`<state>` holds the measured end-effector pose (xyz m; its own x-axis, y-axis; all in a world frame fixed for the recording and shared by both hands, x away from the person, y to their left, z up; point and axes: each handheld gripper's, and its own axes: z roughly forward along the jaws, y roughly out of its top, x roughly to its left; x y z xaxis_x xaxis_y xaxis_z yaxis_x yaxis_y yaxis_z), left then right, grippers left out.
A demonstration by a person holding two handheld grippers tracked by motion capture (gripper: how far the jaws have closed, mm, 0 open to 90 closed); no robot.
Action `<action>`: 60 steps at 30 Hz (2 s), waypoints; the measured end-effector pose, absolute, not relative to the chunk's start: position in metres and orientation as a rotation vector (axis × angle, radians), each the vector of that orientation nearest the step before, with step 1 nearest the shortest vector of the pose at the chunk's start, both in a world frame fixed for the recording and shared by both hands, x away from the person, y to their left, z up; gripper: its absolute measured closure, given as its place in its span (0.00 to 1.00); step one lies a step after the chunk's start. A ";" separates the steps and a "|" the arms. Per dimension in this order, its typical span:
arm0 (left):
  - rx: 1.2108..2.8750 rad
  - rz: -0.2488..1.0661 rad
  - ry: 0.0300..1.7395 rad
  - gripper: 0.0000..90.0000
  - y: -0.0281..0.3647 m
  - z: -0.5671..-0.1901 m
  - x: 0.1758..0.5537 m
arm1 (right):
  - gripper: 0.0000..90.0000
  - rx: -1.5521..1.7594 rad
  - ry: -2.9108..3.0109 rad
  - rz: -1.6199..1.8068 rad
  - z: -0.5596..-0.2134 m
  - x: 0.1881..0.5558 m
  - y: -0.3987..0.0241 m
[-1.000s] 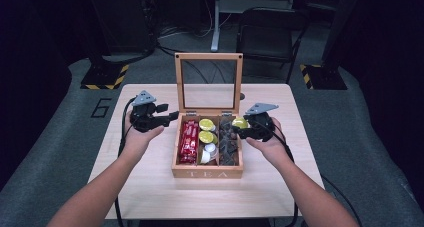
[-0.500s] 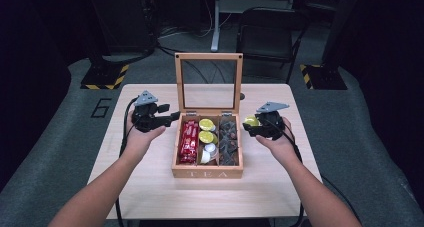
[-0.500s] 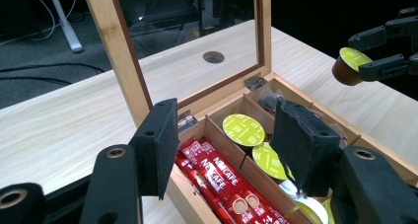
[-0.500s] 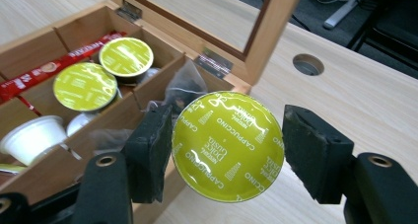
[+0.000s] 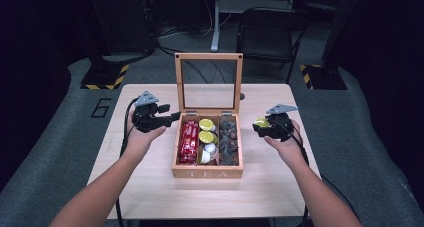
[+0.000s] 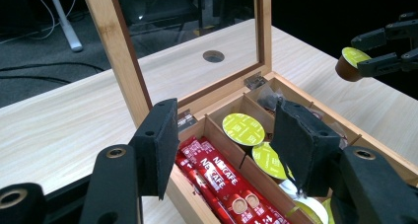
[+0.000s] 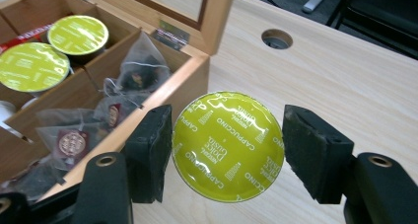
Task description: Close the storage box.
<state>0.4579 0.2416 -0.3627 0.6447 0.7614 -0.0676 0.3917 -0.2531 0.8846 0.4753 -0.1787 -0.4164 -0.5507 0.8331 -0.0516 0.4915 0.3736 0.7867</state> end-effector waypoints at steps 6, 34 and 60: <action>1.874 0.470 0.917 0.48 0.241 -0.364 0.458 | 0.41 1.185 2.179 1.028 -0.423 0.475 -0.188; 1.881 0.462 0.915 0.48 0.238 -0.365 0.458 | 0.41 1.295 2.118 0.964 -0.445 0.473 -0.221; 1.874 0.462 0.921 0.48 0.238 -0.367 0.459 | 0.41 1.392 2.081 0.889 -0.470 0.472 -0.245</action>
